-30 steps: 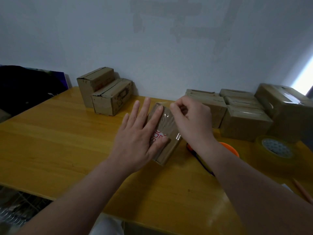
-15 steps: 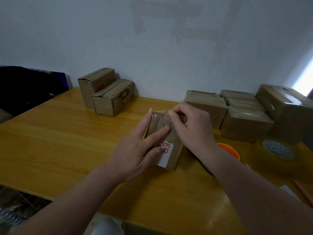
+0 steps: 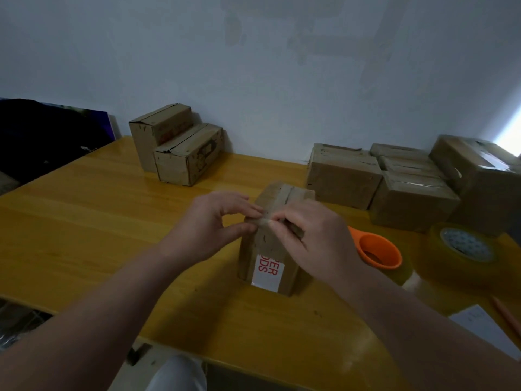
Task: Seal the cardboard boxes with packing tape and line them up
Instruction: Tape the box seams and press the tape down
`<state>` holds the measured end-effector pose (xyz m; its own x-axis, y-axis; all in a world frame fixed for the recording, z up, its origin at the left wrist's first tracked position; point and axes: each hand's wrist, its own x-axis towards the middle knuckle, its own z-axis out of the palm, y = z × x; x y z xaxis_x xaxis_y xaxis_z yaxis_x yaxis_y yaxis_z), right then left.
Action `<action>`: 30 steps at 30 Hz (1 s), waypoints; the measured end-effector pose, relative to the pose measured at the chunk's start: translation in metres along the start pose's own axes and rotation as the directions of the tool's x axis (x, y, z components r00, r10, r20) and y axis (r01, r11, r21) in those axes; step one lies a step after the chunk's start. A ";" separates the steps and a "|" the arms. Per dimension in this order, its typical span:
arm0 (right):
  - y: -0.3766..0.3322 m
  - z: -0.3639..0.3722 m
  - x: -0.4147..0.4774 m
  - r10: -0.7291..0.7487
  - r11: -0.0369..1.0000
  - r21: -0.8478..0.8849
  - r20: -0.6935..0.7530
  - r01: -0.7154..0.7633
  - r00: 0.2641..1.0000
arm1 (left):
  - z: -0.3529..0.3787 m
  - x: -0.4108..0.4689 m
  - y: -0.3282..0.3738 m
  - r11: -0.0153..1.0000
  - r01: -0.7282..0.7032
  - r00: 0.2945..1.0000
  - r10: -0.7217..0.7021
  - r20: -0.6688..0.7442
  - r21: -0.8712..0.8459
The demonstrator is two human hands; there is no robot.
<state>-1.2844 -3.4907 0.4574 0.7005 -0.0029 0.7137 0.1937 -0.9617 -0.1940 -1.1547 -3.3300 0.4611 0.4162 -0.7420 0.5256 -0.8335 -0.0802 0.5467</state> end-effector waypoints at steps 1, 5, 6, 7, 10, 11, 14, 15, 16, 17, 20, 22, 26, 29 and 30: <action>0.000 0.001 -0.001 -0.006 1.000 0.001 0.015 0.006 1.000 | 0.001 0.000 -0.002 1.000 -0.010 1.000 0.010 0.003 0.027; -0.001 0.003 -0.008 -0.028 0.999 -0.016 0.116 0.030 0.993 | 0.009 -0.008 -0.008 0.991 -0.099 0.995 0.095 0.040 0.095; -0.001 0.003 -0.011 -0.035 0.999 -0.019 0.144 0.038 0.989 | 0.011 -0.012 -0.011 0.991 -0.107 0.994 0.103 0.044 0.085; -0.001 0.002 -0.014 -0.037 0.999 -0.014 0.174 0.040 0.984 | 0.012 -0.014 -0.013 0.993 -0.100 0.994 0.098 0.043 0.065; 0.001 -0.003 -0.019 -0.026 1.000 0.014 0.280 0.023 0.960 | 0.011 -0.017 -0.015 0.999 -0.042 0.997 0.043 0.056 -0.011; 0.003 -0.005 -0.020 -0.032 0.999 0.007 0.312 0.031 0.950 | 0.009 -0.016 -0.014 0.998 -0.008 0.997 0.012 0.075 -0.060; 0.008 -0.010 -0.020 -0.083 0.990 -0.067 0.403 0.120 0.912 | 0.003 -0.011 -0.009 0.943 0.178 0.977 -0.136 0.162 -0.280; 0.008 -0.011 -0.019 -0.112 0.980 -0.099 0.431 0.170 0.895 | 0.001 -0.009 -0.009 0.919 0.224 0.968 -0.173 0.180 -0.324; 0.008 -0.011 -0.019 -0.143 0.965 -0.132 0.459 0.226 0.877 | 0.000 -0.006 -0.008 0.906 0.255 0.961 -0.198 0.195 -0.339; 0.008 -0.011 -0.019 -0.171 0.944 -0.168 0.488 0.284 0.856 | -0.001 -0.004 -0.008 0.899 0.275 0.954 -0.211 0.214 -0.340; 0.011 -0.006 -0.024 -0.236 0.849 -0.296 0.530 0.438 0.814 | 0.002 0.000 -0.008 0.891 0.319 0.932 -0.233 0.279 -0.323; 0.015 0.000 -0.031 -0.252 0.779 -0.384 0.532 0.495 0.809 | 0.004 0.001 -0.009 0.892 0.330 0.926 -0.242 0.289 -0.310; 0.018 0.010 -0.036 -0.195 0.591 -0.600 0.543 0.539 0.817 | 0.004 0.002 -0.008 0.890 0.333 0.925 -0.244 0.291 -0.312; 0.019 0.010 -0.034 -0.107 0.478 -0.675 0.590 0.562 0.800 | 0.003 0.001 -0.007 0.892 0.340 0.922 -0.254 0.293 -0.298; 0.019 0.010 -0.034 -0.087 0.461 -0.679 0.607 0.572 0.790 | 0.004 0.001 -0.006 0.891 0.344 0.921 -0.257 0.295 -0.297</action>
<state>-1.2979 -3.5058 0.4231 0.9533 0.2478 0.1725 0.0237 -0.6310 0.7754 -1.1506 -3.3324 0.4558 0.4899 -0.8585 0.1514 -0.4915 -0.1286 0.8613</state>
